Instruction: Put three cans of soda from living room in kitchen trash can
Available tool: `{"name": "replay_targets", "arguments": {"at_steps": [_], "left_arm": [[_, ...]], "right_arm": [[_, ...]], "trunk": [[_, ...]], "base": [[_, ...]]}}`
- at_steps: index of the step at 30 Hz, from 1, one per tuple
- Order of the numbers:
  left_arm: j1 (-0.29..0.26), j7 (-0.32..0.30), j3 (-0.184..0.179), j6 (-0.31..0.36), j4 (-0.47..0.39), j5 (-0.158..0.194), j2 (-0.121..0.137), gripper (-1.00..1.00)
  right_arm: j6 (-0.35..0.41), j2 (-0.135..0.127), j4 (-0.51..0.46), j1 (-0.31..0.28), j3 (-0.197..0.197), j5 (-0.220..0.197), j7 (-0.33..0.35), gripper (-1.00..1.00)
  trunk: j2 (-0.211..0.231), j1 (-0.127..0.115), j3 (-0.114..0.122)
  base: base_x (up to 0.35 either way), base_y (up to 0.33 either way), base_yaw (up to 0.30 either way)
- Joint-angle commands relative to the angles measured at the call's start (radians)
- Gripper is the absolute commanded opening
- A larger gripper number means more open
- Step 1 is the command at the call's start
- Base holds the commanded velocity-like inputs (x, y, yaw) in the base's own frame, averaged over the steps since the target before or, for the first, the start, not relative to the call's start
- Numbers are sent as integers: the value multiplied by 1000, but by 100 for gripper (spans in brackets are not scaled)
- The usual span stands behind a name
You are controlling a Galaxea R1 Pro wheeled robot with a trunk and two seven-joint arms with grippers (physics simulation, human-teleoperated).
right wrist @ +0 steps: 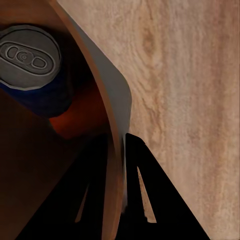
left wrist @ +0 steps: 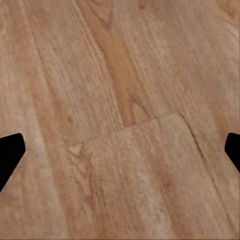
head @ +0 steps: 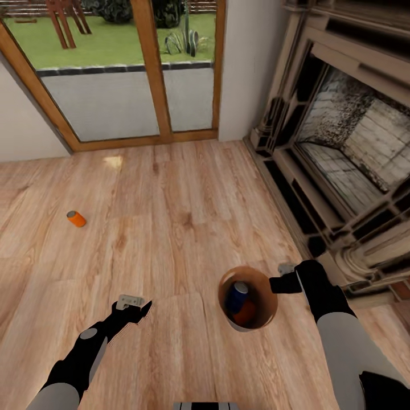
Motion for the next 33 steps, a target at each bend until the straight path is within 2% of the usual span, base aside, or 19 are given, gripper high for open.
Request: {"name": "replay_targets", "arguments": {"at_steps": [1,6,27,33], "left_arm": [[0,0,0,0,0,0,0,100],[0,0,0,0,0,0,0,100],[0,-1,0,0,0,0,-1,100],[0,-1,0,0,-1,0,-1,100]], "right_arm": [[7,0,0,0,0,-21,6,-100],[7,-2,0,0,-5,-24,13,-100],[7,-2,0,0,-6,-24,10,-100],[7,-1,0,0,-6,-24,12,-100]], "trunk": [[0,0,1],[0,0,4],[0,0,5],[0,0,8]], "base": [[313,127,215],[313,127,169],[313,127,7],[313,127,127]]}}
